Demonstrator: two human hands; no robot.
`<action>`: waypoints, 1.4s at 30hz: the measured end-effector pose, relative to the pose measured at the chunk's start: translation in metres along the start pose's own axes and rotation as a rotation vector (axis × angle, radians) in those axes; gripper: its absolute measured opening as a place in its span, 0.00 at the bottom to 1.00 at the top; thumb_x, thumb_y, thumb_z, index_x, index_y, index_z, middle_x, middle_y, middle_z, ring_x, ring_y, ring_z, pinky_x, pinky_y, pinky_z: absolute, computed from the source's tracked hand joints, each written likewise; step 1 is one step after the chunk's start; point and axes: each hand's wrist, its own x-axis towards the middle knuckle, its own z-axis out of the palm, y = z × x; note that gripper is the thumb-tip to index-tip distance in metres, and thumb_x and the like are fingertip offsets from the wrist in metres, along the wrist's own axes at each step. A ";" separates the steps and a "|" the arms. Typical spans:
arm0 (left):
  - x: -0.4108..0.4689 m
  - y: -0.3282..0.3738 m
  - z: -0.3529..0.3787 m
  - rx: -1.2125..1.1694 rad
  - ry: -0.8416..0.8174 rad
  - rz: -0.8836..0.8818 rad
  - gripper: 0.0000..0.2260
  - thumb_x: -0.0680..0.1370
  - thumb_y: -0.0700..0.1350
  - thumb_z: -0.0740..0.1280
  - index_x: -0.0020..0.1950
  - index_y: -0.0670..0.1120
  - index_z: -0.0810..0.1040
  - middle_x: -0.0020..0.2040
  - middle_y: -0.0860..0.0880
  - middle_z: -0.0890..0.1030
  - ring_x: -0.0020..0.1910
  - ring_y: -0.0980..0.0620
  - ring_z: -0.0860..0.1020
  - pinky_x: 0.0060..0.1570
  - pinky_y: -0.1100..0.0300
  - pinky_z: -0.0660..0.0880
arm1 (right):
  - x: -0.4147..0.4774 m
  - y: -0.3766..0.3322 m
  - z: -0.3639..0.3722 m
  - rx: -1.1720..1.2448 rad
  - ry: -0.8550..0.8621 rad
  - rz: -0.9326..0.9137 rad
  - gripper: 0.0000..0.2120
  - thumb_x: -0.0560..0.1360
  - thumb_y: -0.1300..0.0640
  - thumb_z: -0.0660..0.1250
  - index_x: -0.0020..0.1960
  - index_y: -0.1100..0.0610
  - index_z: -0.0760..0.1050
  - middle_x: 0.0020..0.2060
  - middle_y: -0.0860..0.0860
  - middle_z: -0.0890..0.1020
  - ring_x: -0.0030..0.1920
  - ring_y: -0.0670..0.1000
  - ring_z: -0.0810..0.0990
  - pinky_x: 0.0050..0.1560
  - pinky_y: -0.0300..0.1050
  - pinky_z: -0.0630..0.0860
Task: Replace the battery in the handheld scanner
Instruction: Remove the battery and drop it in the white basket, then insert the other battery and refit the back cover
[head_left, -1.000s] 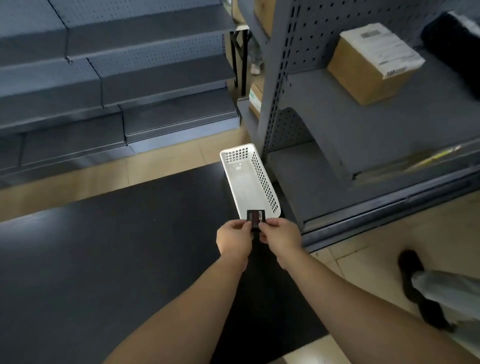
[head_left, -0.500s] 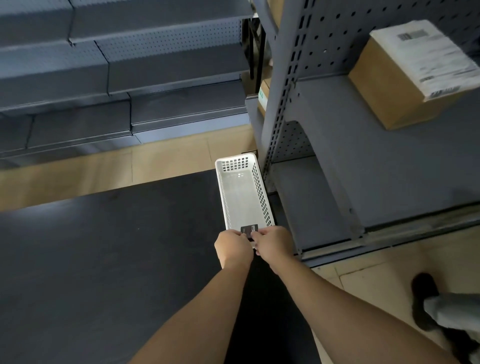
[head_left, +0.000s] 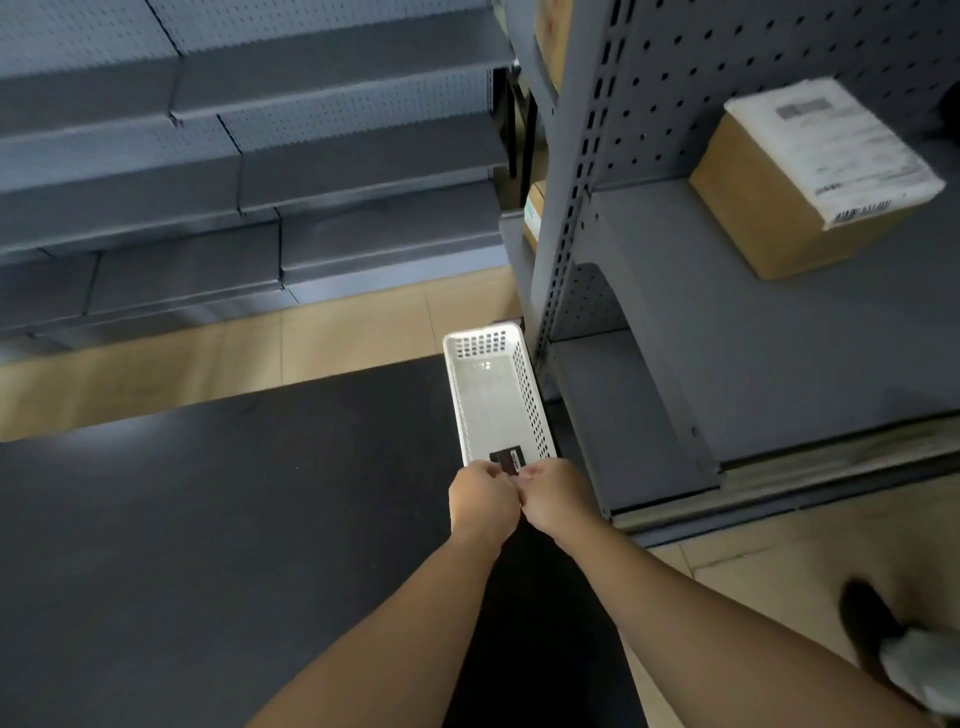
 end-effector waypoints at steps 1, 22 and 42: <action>-0.003 0.004 -0.010 0.054 -0.026 0.064 0.09 0.78 0.38 0.62 0.53 0.42 0.81 0.49 0.44 0.83 0.44 0.48 0.81 0.42 0.56 0.79 | -0.004 -0.008 -0.004 -0.067 -0.014 -0.038 0.10 0.73 0.58 0.67 0.35 0.62 0.77 0.31 0.56 0.79 0.32 0.51 0.75 0.33 0.43 0.68; -0.223 -0.178 -0.376 0.622 0.446 -0.146 0.02 0.78 0.42 0.60 0.49 0.46 0.72 0.55 0.43 0.78 0.52 0.39 0.78 0.44 0.50 0.75 | -0.278 -0.236 0.179 -1.147 -0.501 -1.109 0.18 0.78 0.50 0.63 0.67 0.54 0.72 0.63 0.54 0.77 0.58 0.59 0.79 0.57 0.54 0.78; -0.435 -0.551 -0.511 0.451 0.525 -0.390 0.15 0.81 0.43 0.59 0.67 0.44 0.73 0.65 0.44 0.77 0.64 0.43 0.74 0.62 0.49 0.73 | -0.601 -0.198 0.497 -1.426 -0.661 -1.379 0.10 0.75 0.61 0.61 0.53 0.60 0.78 0.51 0.57 0.81 0.48 0.59 0.81 0.47 0.49 0.80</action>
